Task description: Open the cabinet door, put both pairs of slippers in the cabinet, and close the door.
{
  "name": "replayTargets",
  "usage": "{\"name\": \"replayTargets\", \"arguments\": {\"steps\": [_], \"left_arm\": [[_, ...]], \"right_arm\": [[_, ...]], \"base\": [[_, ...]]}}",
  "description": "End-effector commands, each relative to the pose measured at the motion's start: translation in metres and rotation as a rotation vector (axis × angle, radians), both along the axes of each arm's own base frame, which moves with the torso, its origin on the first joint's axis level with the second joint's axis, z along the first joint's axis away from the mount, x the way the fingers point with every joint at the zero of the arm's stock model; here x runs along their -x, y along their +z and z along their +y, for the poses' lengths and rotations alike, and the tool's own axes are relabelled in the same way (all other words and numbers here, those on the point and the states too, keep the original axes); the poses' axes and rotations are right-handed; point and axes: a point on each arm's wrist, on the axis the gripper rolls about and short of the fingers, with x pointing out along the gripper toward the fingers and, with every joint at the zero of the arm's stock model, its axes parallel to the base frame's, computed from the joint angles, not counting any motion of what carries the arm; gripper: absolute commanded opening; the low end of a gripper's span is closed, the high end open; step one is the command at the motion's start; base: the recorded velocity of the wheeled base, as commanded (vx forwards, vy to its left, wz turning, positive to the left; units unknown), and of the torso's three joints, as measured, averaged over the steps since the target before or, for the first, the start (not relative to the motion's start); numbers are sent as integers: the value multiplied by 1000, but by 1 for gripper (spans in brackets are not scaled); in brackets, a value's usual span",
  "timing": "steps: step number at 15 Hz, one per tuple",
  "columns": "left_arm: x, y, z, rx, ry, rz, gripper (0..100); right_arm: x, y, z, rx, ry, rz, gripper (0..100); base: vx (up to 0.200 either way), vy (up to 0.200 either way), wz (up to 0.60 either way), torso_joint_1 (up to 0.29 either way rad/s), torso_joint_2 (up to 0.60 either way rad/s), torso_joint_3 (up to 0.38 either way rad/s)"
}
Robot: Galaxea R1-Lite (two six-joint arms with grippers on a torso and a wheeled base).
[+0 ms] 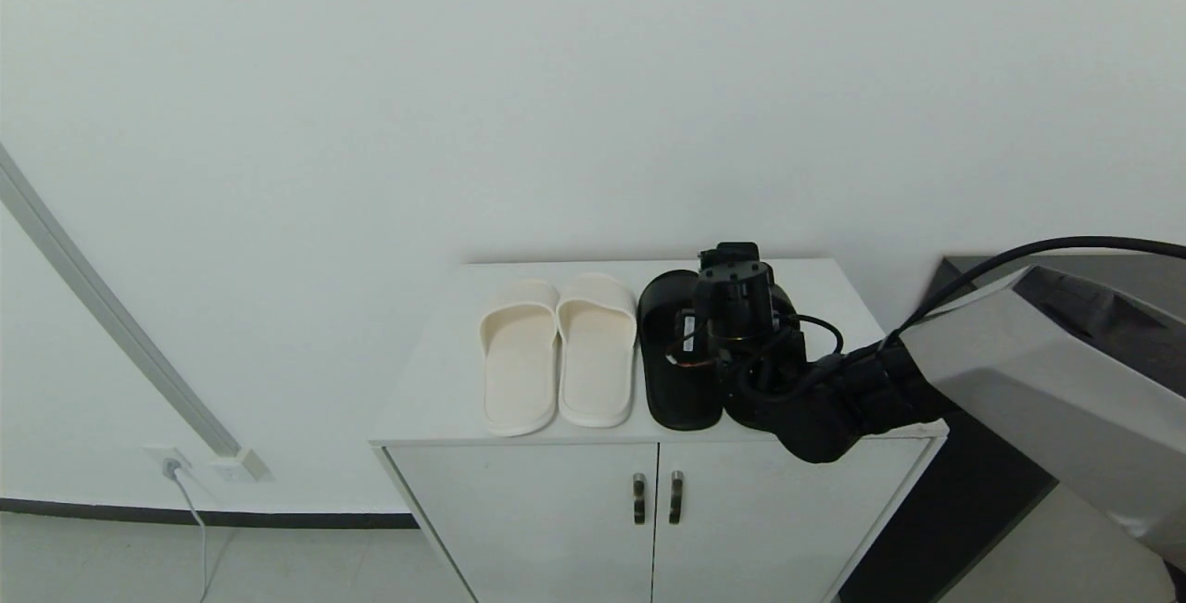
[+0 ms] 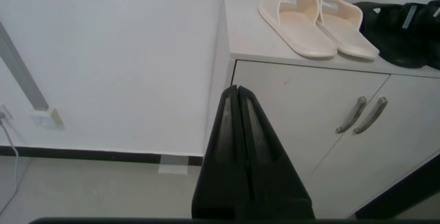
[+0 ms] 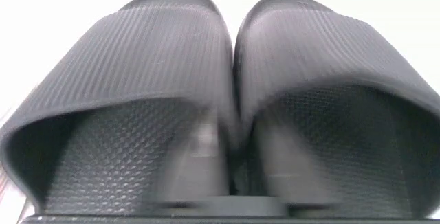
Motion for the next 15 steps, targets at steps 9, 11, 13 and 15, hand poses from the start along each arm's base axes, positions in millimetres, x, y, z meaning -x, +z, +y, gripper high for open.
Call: {"name": "replayTargets", "arguments": {"steps": [9, 11, 13, 15], "left_arm": [[0, 0, 0, 0, 1, 0, 0], [0, 0, 0, 0, 2, 0, 0], [0, 0, 0, 0, 2, 0, 0], [0, 0, 0, 0, 4, 0, 0]], "right_arm": [[7, 24, -10, -16, -7, -35, 0], [26, 41, -24, 24, 14, -35, 0], [51, 45, -34, 50, 102, -6, 0], [80, 49, -41, 50, 219, 20, 0]], "base": [[0, 0, 0, 0, 0, 0], [0, 0, 0, 0, 0, 0], [0, 0, 0, 0, 0, 0], [0, 0, 0, 0, 0, 0]]}}
